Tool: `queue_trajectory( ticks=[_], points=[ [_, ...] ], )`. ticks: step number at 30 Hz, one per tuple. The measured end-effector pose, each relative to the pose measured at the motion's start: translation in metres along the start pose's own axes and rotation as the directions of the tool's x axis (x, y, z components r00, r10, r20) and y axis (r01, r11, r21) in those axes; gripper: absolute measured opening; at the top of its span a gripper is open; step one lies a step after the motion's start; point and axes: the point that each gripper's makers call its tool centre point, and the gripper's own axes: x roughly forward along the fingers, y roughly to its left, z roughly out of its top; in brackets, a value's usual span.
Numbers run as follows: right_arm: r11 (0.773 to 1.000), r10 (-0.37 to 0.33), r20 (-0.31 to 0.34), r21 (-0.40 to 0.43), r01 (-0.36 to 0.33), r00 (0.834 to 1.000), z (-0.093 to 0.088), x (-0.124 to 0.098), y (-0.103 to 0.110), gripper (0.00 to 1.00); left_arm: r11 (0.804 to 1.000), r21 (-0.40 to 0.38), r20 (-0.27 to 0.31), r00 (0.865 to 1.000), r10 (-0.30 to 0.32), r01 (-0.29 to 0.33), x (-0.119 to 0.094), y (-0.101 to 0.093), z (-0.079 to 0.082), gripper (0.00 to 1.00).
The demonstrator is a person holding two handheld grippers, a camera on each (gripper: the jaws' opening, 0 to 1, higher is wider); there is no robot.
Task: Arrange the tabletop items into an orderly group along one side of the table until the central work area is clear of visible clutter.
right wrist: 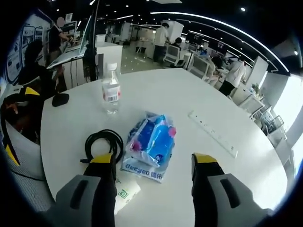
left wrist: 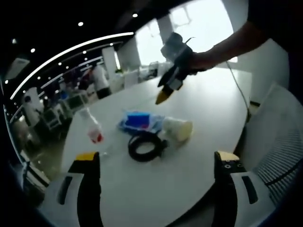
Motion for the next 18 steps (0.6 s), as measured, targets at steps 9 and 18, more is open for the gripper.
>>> queue_trajectory(
  ticks=[9, 18],
  points=[
    [1.0, 0.006, -0.012, -0.008, -0.006, 1.0, 0.006, 0.024, -0.005, 0.62, 1.0, -0.016, -0.006, 1.0, 0.002, -0.002, 0.001, 0.001, -0.002, 1.0],
    [0.999, 0.024, -0.047, -0.022, -0.025, 0.999, 0.002, 0.046, -0.005, 0.61, 1.0, -0.023, -0.022, 1.0, 0.012, -0.013, 0.0, 0.004, -0.005, 1.0]
  ],
)
